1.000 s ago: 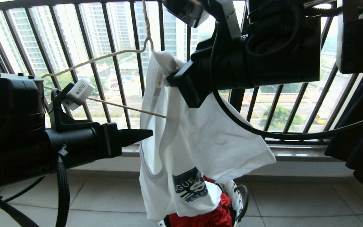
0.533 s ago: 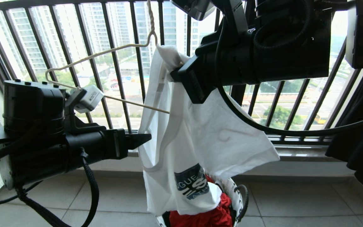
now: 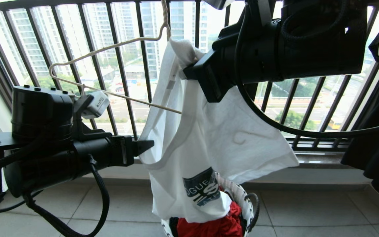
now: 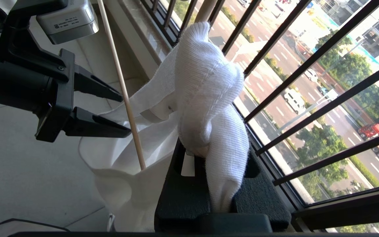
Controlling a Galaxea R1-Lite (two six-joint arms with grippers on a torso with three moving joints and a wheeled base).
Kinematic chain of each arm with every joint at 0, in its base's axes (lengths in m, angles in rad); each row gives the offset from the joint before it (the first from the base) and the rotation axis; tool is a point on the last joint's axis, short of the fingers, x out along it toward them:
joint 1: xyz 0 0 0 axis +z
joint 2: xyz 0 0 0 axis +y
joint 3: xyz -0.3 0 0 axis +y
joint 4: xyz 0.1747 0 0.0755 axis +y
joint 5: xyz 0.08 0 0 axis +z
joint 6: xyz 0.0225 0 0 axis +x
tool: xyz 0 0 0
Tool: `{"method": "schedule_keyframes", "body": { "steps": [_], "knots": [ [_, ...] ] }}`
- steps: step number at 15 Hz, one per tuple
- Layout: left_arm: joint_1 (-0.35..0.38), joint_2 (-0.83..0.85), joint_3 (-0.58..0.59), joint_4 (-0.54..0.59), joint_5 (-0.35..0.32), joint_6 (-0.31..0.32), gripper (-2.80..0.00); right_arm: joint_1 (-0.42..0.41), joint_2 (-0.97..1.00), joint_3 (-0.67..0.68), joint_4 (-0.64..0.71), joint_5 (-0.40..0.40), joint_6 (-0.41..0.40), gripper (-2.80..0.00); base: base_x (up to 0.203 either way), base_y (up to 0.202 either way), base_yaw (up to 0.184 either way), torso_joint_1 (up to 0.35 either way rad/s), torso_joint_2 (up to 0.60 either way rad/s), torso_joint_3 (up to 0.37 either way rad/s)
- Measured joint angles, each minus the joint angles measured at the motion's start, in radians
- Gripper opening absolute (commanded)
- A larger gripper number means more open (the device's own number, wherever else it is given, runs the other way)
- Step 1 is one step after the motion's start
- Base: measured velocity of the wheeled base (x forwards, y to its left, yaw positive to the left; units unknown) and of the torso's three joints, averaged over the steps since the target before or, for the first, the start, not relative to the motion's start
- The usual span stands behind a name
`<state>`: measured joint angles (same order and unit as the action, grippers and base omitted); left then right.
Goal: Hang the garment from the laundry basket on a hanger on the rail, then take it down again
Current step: Hang the clothes on the clothes rack
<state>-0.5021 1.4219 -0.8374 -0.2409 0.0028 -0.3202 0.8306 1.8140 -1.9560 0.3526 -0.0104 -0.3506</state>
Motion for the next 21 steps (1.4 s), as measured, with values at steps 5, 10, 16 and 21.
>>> {"method": "schedule_keyframes", "body": {
  "steps": [5,10,16,21],
  "knots": [
    [0.015,0.001,-0.005,0.0,0.0,-0.001,-2.8,-0.001,-0.005,0.001,0.004,0.0,0.0,-2.8,0.0,0.0,0.0,0.0,0.0,0.0],
    [0.094,0.001,-0.033,0.0,-0.007,-0.001,-2.8,-0.031,-0.031,0.022,0.005,0.001,0.002,-2.8,0.0,0.0,0.0,0.0,0.0,0.0],
    [0.171,0.014,-0.069,0.003,-0.011,0.001,-2.8,-0.083,-0.068,0.093,0.001,0.026,0.007,-2.8,0.0,0.0,0.0,0.0,0.0,0.0],
    [0.243,0.04,-0.095,0.006,-0.067,0.0,-2.8,-0.143,-0.103,0.152,-0.004,0.099,0.013,-2.8,0.0,0.0,0.0,0.0,0.0,0.0]
  ]
}}
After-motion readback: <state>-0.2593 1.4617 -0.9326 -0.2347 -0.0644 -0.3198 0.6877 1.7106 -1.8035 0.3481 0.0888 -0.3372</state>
